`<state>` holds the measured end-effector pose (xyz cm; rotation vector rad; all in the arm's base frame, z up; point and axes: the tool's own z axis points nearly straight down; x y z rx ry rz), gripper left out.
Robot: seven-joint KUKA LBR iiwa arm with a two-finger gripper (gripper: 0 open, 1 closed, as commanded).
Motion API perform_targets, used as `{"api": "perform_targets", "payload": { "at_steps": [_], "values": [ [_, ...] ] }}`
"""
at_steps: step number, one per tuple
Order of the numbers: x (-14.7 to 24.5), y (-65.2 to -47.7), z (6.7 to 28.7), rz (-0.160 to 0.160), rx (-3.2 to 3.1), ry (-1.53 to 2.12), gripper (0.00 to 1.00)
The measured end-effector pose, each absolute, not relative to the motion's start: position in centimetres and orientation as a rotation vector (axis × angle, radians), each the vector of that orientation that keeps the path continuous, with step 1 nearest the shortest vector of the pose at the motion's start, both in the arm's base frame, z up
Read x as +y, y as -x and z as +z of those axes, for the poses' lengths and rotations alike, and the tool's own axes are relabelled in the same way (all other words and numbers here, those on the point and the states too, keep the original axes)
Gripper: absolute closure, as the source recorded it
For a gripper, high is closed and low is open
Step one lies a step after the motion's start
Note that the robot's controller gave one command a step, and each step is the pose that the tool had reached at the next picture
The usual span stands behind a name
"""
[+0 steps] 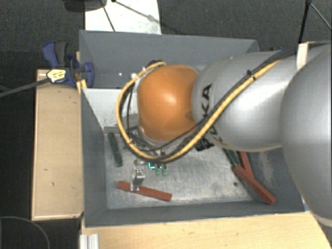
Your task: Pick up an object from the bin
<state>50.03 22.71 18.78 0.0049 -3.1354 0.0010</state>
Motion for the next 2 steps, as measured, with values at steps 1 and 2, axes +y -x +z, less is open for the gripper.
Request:
{"api": "perform_targets", "payload": {
  "at_steps": [1,2],
  "values": [
    [22.6,-50.3,19.2,-0.002,-3.143,0.003,0.00],
    [21.9,-50.7,15.3,-0.007,-3.151,-0.038,0.00]
  ]
}}
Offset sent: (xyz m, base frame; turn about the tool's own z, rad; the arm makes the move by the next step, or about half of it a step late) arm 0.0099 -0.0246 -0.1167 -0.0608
